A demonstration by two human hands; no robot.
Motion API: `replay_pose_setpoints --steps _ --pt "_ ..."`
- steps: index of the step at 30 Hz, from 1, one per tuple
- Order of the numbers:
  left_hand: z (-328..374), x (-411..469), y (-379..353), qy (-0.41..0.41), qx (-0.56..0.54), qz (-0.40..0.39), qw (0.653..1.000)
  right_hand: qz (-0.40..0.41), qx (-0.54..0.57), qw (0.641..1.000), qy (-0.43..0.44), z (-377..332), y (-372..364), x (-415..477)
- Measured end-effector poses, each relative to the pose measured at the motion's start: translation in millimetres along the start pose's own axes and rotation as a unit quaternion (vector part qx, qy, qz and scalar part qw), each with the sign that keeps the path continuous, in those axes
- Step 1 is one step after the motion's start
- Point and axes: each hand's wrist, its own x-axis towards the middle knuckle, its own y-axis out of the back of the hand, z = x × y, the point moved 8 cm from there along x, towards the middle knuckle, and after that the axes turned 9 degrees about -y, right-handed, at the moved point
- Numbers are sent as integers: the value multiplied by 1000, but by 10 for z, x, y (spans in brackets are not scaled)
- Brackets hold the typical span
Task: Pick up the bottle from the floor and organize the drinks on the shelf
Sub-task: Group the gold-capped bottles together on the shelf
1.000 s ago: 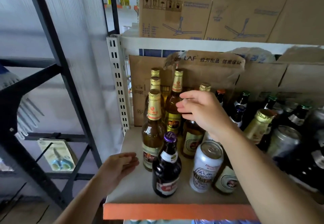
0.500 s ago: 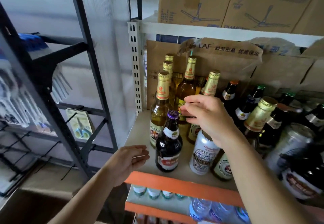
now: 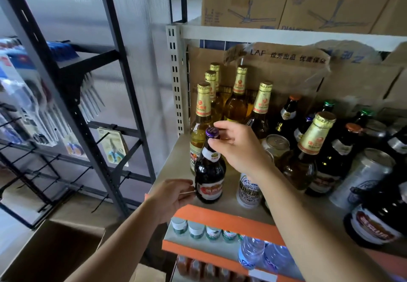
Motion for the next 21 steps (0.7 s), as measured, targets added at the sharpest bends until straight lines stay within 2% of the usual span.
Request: replay_pose_setpoints --steps 7,14,21 --pt "-58 9 24 17 8 14 1000 55 -117 988 80 -101 -20 -84" --pt "-59 2 40 19 45 20 999 136 -84 982 98 -75 36 -166" --pt "39 41 335 0 55 22 998 128 -65 984 103 -174 -322 -104"
